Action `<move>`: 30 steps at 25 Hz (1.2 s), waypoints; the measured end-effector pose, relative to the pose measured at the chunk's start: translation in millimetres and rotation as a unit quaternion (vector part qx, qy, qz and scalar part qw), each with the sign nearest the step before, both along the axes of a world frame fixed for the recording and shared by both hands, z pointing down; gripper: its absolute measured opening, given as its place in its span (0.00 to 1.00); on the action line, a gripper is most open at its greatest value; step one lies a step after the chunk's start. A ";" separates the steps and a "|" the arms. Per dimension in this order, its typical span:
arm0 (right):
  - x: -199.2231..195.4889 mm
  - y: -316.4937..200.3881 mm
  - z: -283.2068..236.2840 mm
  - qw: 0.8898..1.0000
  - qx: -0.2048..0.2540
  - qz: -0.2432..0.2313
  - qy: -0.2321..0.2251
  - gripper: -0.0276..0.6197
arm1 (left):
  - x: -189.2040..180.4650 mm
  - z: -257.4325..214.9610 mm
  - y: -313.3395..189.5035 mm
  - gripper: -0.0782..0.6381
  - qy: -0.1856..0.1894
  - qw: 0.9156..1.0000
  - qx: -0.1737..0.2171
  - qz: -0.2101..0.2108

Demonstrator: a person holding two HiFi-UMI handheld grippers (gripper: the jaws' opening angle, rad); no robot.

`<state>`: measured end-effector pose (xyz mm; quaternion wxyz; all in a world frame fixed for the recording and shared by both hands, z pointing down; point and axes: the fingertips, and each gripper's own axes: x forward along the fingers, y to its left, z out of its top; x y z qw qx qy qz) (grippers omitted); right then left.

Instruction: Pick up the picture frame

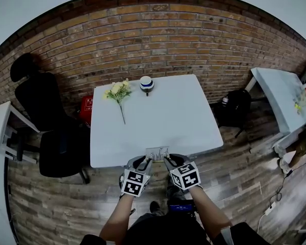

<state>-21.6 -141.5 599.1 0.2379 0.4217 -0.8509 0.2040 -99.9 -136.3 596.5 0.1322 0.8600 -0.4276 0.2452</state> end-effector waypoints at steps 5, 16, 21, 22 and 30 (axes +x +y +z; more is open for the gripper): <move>6.3 27.3 0.6 1.000 -0.004 0.005 0.005 0.19 | 6.4 0.9 27.2 0.26 0.007 1.000 -0.005 0.005; 37.5 47.9 1.0 1.000 -0.009 -0.007 0.006 0.19 | 37.5 1.9 49.7 0.26 0.006 1.000 -0.011 -0.007; 44.3 56.5 2.2 1.000 -0.009 -0.021 0.002 0.19 | 44.4 4.5 60.6 0.26 0.002 1.000 -0.010 -0.021; 44.4 57.5 1.5 1.000 -0.008 -0.024 0.002 0.19 | 44.7 3.4 61.9 0.26 0.001 1.000 -0.010 -0.023; 54.3 65.1 -3.5 0.999 -0.002 -0.033 0.001 0.19 | 54.7 -3.5 70.8 0.26 -0.007 1.000 -0.003 -0.031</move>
